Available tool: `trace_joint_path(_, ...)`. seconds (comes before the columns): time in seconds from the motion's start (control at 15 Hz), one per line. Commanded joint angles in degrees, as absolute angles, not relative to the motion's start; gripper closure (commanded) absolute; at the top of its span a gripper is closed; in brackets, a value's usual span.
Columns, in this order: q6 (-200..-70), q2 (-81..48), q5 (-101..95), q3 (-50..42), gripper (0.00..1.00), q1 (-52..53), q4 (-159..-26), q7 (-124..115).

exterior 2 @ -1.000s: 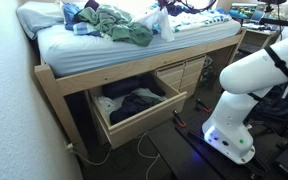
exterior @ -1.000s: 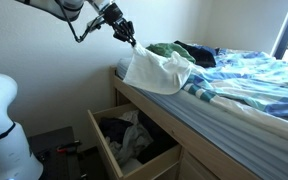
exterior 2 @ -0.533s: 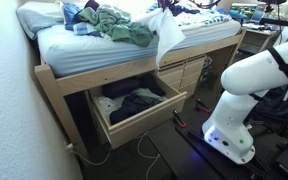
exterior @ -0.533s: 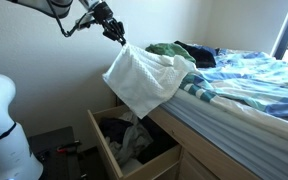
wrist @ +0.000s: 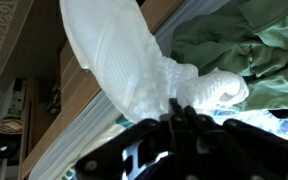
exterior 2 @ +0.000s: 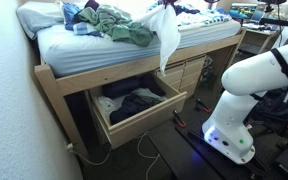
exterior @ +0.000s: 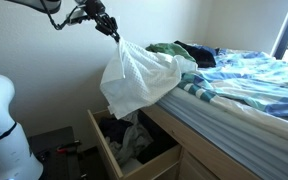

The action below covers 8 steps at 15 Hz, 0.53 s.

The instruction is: Put the white towel in the top right drawer

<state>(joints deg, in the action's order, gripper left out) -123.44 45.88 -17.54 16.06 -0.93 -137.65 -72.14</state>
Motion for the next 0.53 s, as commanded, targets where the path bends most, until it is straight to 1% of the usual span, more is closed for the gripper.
trace_joint_path(0.0, -121.37, 50.69, -16.99, 17.04, 0.99, -1.46, -137.21, -70.18)
trace_joint_path(0.47, -122.33, 55.6, -16.73, 18.34, 0.99, -2.36, -136.05, -69.47)
